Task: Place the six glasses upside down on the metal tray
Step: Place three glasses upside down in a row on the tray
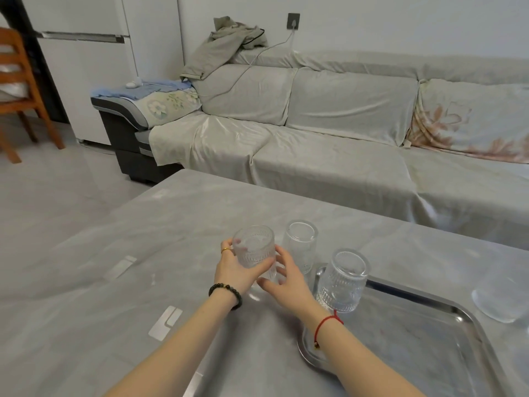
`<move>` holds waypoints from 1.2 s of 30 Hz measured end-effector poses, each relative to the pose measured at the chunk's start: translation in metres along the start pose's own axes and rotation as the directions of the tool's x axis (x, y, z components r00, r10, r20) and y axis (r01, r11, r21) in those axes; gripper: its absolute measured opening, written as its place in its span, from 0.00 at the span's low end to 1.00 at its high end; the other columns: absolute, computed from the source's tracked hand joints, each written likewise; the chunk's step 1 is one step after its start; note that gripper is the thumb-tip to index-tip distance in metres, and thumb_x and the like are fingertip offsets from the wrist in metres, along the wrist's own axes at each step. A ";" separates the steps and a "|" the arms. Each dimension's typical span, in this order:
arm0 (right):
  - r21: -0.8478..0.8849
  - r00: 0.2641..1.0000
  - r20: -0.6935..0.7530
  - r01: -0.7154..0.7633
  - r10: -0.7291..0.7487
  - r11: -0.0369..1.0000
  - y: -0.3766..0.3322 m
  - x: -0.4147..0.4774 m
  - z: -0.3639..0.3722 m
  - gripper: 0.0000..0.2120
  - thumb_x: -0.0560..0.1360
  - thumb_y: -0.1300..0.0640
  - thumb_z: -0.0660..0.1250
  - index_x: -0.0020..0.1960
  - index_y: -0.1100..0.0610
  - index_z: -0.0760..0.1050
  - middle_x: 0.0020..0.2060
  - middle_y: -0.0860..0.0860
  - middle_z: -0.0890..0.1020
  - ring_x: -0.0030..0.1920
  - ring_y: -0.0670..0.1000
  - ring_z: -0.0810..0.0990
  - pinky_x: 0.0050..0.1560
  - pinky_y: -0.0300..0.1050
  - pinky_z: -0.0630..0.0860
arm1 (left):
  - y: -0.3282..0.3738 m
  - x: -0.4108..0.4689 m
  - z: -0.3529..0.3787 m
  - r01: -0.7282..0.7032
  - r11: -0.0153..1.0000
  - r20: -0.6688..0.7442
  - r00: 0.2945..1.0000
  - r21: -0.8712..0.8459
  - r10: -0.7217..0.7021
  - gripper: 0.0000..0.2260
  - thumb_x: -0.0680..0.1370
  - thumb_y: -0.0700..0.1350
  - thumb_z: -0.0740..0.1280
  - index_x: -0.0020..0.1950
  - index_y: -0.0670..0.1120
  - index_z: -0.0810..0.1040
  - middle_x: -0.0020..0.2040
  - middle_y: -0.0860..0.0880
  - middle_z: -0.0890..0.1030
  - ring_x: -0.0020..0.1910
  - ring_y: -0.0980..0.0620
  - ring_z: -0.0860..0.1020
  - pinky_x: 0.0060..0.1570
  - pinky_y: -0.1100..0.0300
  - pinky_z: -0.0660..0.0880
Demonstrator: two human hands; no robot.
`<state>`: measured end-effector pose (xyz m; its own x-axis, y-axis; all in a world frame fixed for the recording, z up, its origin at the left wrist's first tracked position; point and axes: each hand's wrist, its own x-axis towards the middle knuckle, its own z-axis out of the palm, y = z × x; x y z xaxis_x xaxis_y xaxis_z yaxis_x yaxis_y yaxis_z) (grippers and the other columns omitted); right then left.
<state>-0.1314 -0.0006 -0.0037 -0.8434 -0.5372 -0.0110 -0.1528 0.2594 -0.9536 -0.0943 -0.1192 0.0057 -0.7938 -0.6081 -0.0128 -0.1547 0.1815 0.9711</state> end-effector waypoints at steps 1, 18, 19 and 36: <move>0.014 1.000 0.002 0.012 -0.012 1.000 -0.002 -0.009 -0.004 0.35 0.67 0.59 0.72 0.69 0.48 0.60 0.64 0.46 0.71 0.65 0.49 0.70 0.65 0.50 0.70 | 0.001 -0.010 -0.002 0.021 0.996 -0.003 1.000 -0.082 -0.021 0.32 0.60 0.50 0.78 0.55 0.52 0.62 0.50 0.51 0.76 0.48 0.51 0.77 0.49 0.58 0.76; -0.130 0.933 -0.353 -0.117 0.064 0.985 -0.022 -0.141 -0.173 0.35 0.53 0.45 0.79 0.55 0.47 0.68 0.53 0.49 0.75 0.53 0.52 0.77 0.54 0.55 0.78 | 0.061 -0.132 0.080 0.190 0.940 0.621 0.711 0.284 -0.331 0.30 0.72 0.64 0.58 0.63 0.43 0.70 0.50 0.47 0.78 0.49 0.50 0.78 0.52 0.56 0.73; -0.160 0.923 -0.379 -0.130 0.061 0.978 -0.021 -0.141 -0.180 0.36 0.54 0.45 0.80 0.56 0.48 0.67 0.53 0.49 0.74 0.53 0.51 0.76 0.53 0.53 0.77 | 0.061 -0.132 0.086 0.064 0.938 0.582 0.769 0.342 -0.264 0.28 0.73 0.61 0.60 0.65 0.43 0.68 0.52 0.47 0.77 0.52 0.50 0.77 0.54 0.57 0.72; -0.384 0.872 -0.486 -0.152 -0.060 0.911 0.025 -0.092 -0.174 0.38 0.62 0.52 0.75 0.66 0.56 0.61 0.64 0.54 0.72 0.63 0.54 0.70 0.58 0.45 0.69 | 0.055 -0.110 0.147 -0.172 0.977 0.692 0.721 0.122 0.041 0.33 0.75 0.36 0.61 0.73 0.49 0.46 0.76 0.48 0.54 0.73 0.52 0.56 0.55 0.66 0.66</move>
<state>-0.1474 0.1950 0.0261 -0.9766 -0.0940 0.1935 -0.2091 0.6258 -0.7515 -0.1020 0.0711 0.0251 -0.9855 0.1039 -0.1344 -0.0861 0.3763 0.9225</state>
